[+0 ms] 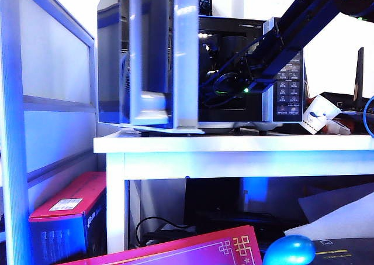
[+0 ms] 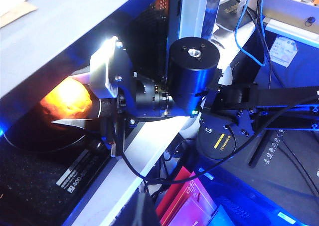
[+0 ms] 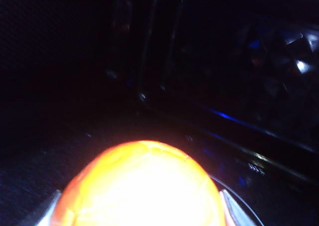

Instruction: Open the microwave door, place the orange inside the microwave, then close the microwave door.

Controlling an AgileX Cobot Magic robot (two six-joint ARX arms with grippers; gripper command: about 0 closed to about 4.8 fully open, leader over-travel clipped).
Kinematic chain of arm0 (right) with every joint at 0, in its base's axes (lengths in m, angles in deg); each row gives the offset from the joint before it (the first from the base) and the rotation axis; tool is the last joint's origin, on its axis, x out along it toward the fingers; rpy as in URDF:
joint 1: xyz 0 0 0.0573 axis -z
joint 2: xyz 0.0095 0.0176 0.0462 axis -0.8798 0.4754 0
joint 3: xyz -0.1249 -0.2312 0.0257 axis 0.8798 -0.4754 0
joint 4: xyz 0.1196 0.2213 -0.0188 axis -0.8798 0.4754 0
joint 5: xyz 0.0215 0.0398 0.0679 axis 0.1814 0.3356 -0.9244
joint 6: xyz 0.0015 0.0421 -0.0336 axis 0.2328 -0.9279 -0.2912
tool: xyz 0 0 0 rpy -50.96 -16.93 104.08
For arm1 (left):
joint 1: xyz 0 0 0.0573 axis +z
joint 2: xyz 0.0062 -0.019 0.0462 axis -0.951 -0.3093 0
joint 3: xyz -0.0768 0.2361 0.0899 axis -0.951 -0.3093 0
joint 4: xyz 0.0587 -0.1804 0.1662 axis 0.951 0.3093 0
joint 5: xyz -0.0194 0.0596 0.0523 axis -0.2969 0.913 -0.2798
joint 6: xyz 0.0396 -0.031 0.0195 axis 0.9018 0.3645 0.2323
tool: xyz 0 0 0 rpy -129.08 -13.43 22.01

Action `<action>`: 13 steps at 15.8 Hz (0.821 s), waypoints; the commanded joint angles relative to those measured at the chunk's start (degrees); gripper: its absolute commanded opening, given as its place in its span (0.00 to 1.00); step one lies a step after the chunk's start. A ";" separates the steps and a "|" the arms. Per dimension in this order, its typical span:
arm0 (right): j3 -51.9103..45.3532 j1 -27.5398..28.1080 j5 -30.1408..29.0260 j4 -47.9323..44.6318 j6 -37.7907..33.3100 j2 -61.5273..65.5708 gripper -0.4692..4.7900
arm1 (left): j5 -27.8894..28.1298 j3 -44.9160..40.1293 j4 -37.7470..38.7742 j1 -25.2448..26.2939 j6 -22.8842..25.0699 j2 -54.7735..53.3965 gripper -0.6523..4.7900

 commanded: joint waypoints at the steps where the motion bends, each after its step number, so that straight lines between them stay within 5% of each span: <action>1: 0.28 0.00 1.84 -3.43 1.75 0.39 0.62 | 1.33 -1.68 11.08 -0.15 -0.22 -1.64 0.15; 10: 0.66 -1.33 7.98 -4.20 1.70 1.11 0.60 | 1.33 -1.68 12.11 -0.15 -0.22 -1.64 0.15; 11: 1.14 -1.33 9.07 -4.15 1.70 1.70 0.66 | 1.33 -1.68 12.17 -0.15 -0.20 -1.64 0.15; 12: 1.14 -1.36 9.33 -3.13 1.70 1.70 1.00 | 1.33 -1.68 12.37 -0.15 -0.20 -1.64 0.15; 13: 1.18 -1.44 9.31 -2.45 1.46 1.68 1.00 | 1.36 -1.68 12.55 -0.15 -0.20 -1.64 0.15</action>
